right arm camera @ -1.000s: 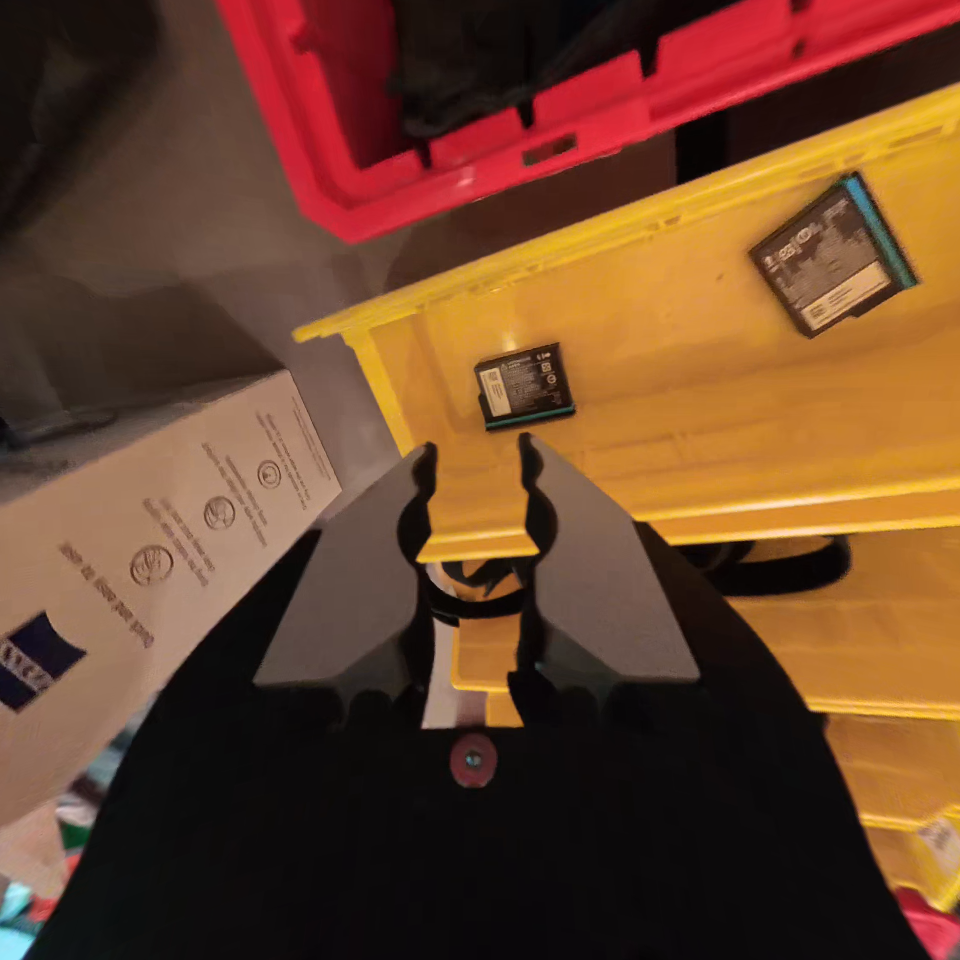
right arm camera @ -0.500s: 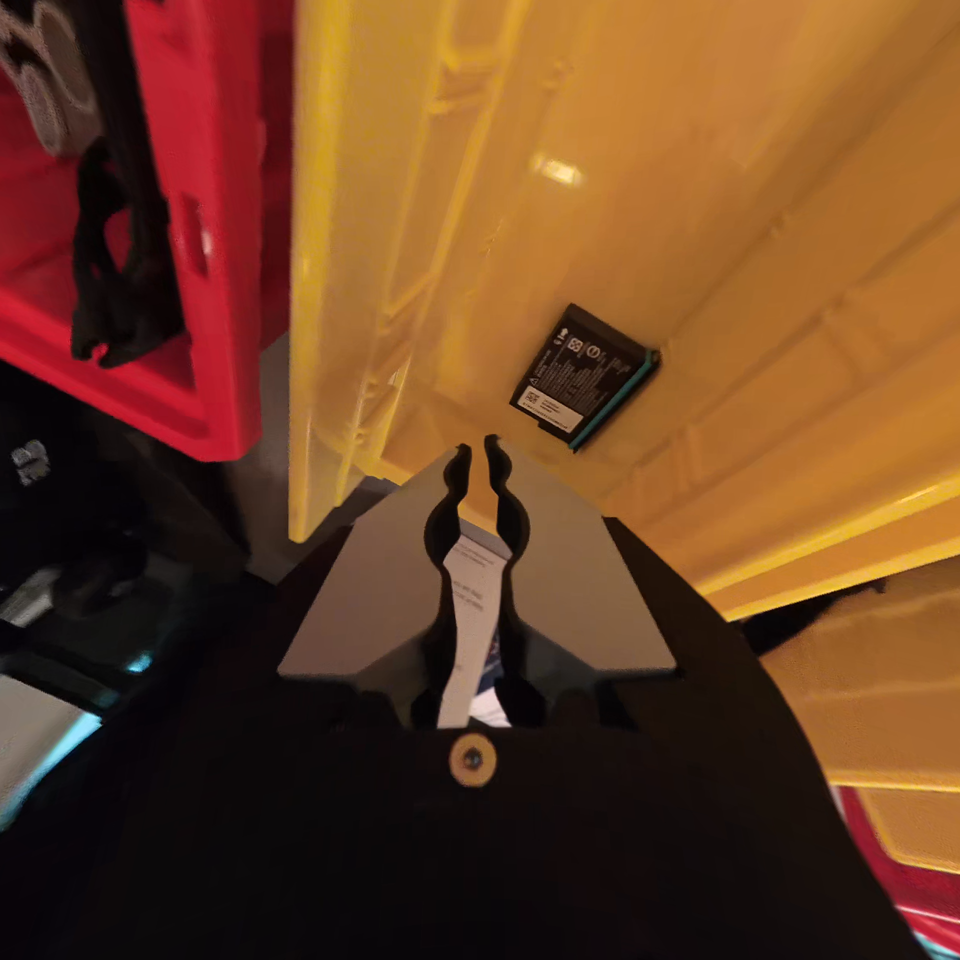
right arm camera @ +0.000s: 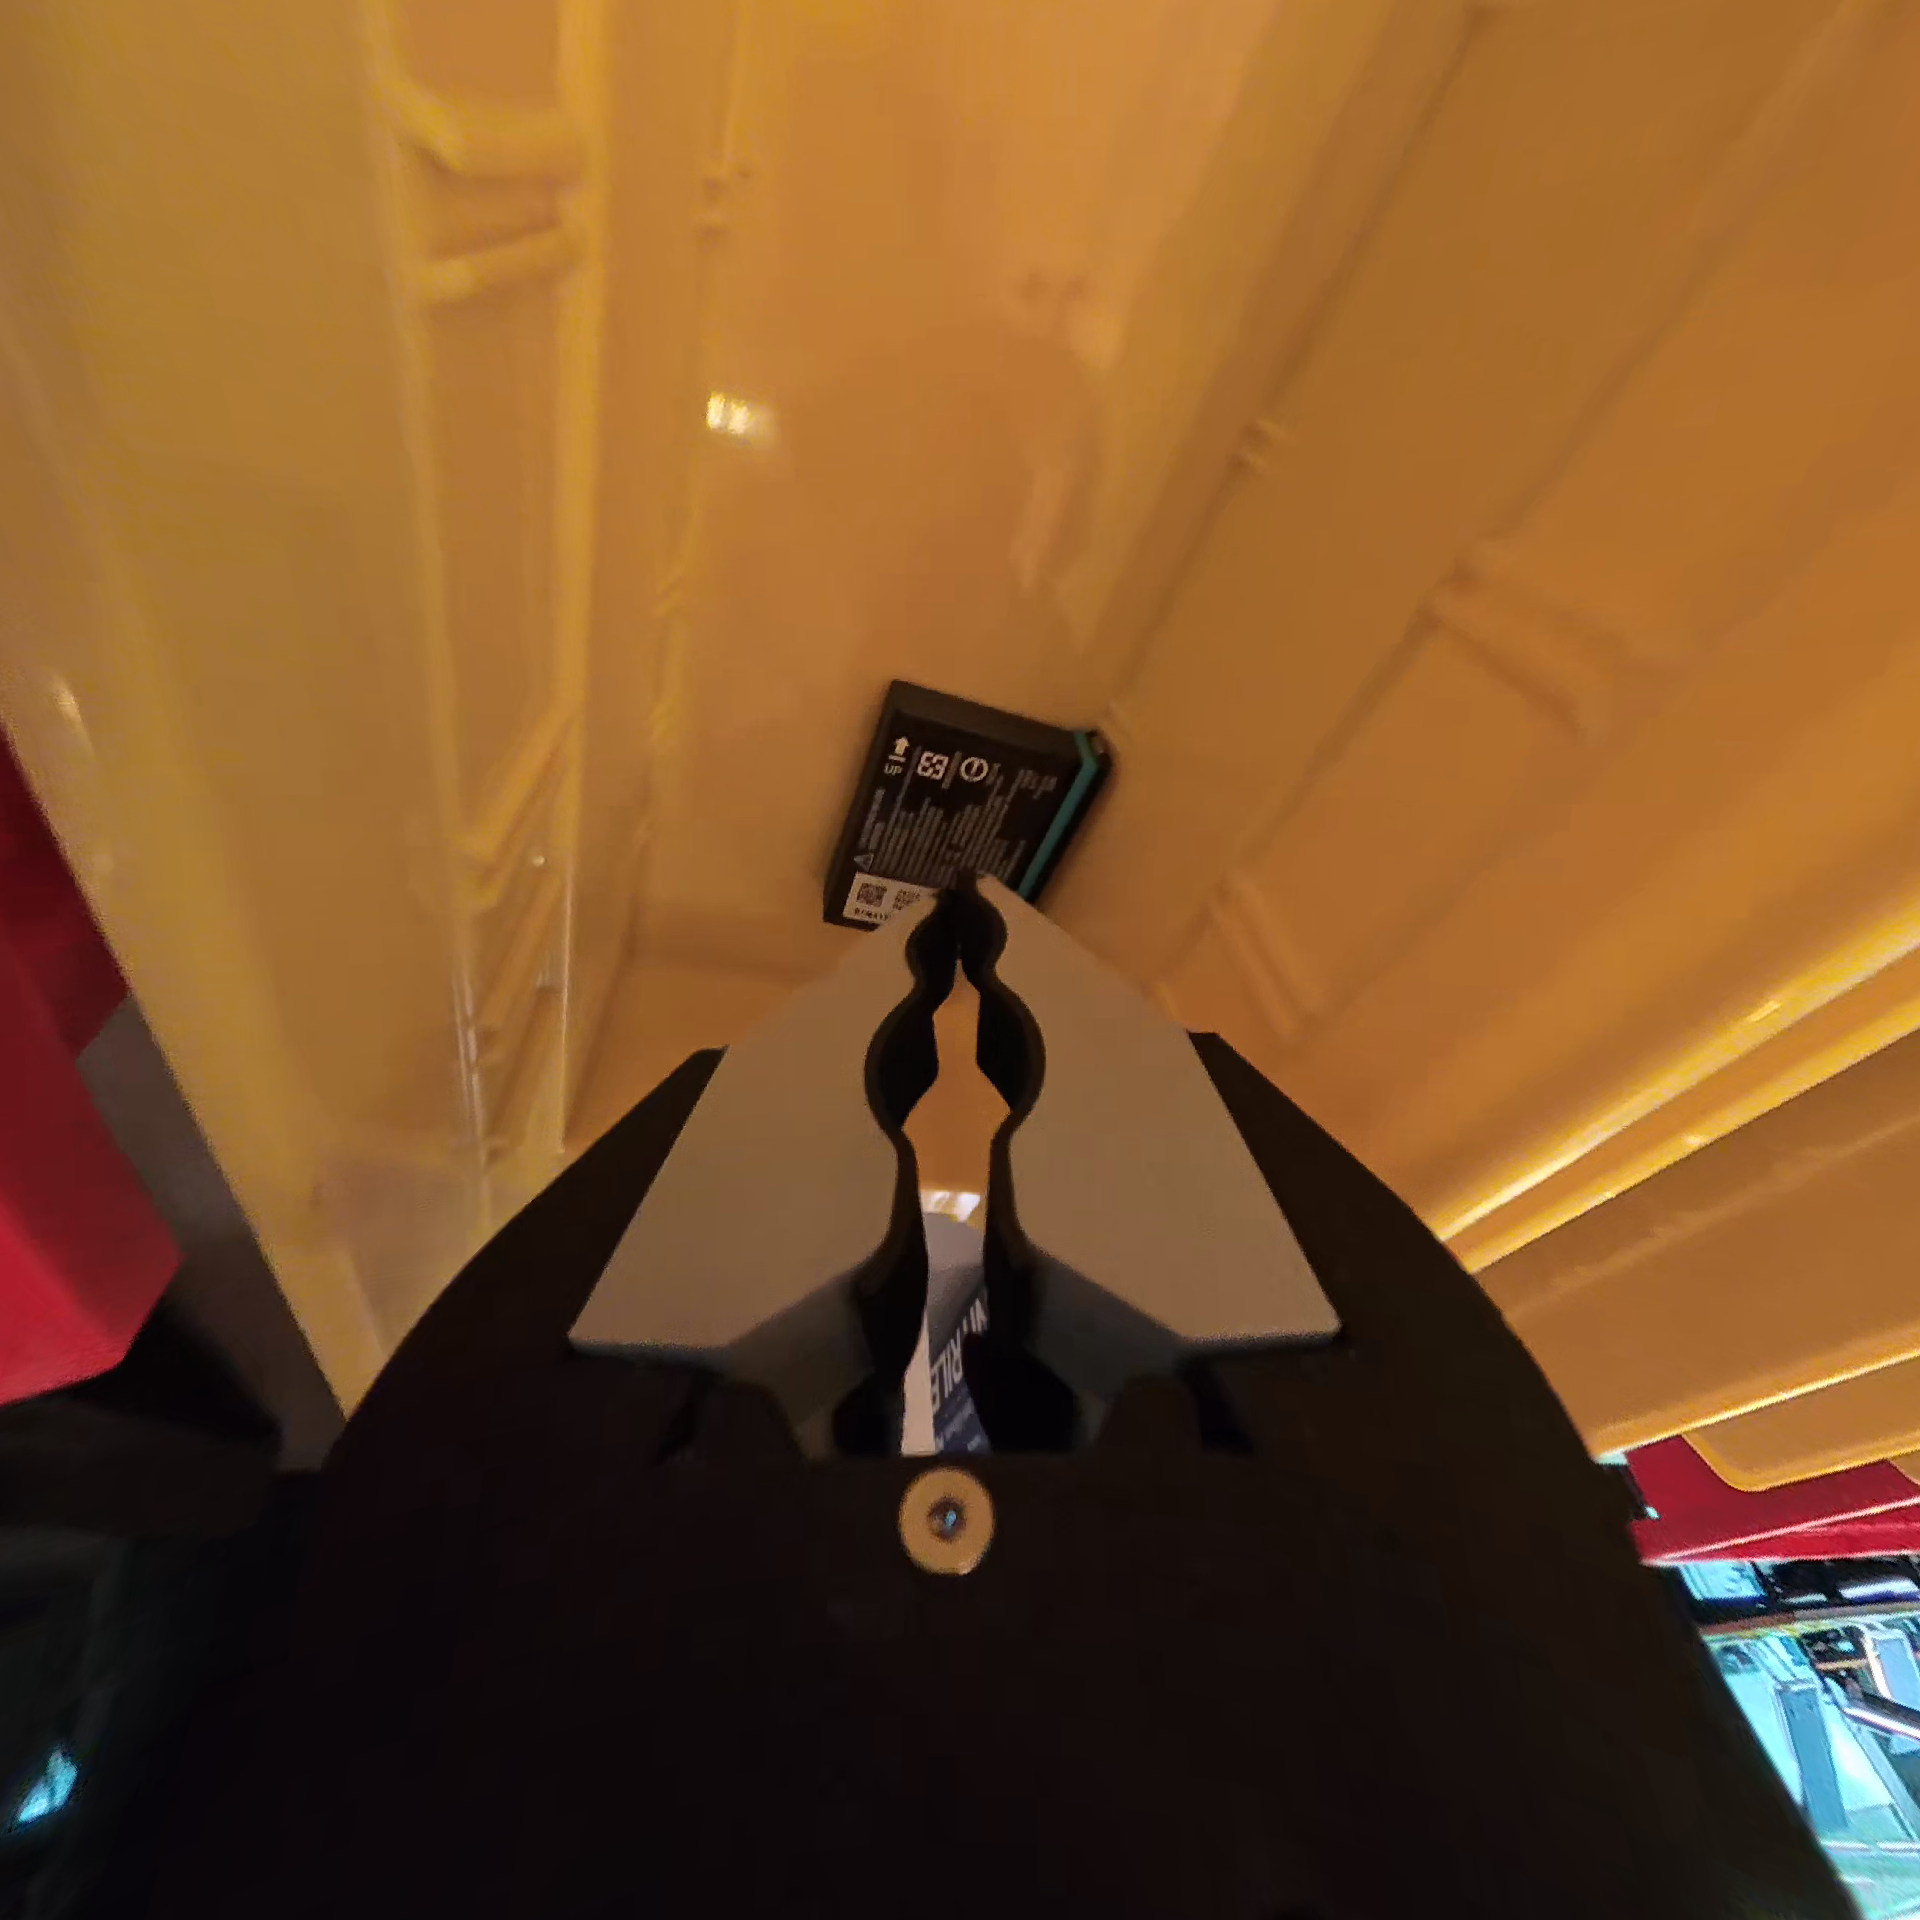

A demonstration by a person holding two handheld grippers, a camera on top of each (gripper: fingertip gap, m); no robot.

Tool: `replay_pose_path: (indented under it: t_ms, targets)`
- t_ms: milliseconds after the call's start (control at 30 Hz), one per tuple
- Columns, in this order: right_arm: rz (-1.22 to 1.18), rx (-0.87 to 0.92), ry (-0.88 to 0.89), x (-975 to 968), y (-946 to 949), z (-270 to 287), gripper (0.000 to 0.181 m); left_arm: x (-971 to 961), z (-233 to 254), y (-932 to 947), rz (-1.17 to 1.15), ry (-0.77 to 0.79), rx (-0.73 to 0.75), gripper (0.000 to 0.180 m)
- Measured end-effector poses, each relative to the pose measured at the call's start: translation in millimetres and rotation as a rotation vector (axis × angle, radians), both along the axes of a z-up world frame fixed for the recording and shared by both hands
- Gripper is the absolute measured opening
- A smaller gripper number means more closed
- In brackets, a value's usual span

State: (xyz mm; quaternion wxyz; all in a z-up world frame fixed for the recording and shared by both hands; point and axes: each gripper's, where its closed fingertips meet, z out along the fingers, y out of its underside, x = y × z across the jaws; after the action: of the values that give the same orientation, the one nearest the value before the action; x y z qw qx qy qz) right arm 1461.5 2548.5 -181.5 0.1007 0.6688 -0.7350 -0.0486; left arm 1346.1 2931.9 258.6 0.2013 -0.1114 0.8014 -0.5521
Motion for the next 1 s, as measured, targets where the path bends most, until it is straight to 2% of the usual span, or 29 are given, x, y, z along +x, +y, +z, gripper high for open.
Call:
replay_pose_path:
  t_ms: [433, 500, 633, 800, 900, 1000]
  targets:
    - [0.067, -0.112, 0.017, 0.3, -4.1, -5.4, 0.000, -6.5, 10.8, 5.3, 0.024, -0.033, -0.027, 0.063]
    - [0.049, -0.095, 0.012, 0.9, -0.1, -5.3, 0.000, -8.0, 11.7, 4.8, 0.022, -0.034, -0.031, 0.063]
    - [-0.079, 0.056, -0.055, 11.5, 14.2, 0.5, 0.000, -9.2, 9.5, 5.5, 0.023, -0.025, -0.042, 0.062]
    - [-0.056, 0.017, -0.088, 10.4, 9.2, 8.6, 0.000, -9.9, 6.8, 7.2, 0.025, -0.008, -0.051, 0.062]
    - [-0.066, 0.003, -0.042, -0.2, 6.5, 1.9, 0.023, -11.3, 5.9, 5.9, 0.022, 0.003, -0.055, 0.062]
    - [-0.013, -0.043, -0.055, 1.6, 1.1, -2.8, 0.021, -13.7, 3.2, 6.1, 0.019, 0.011, -0.055, 0.063]
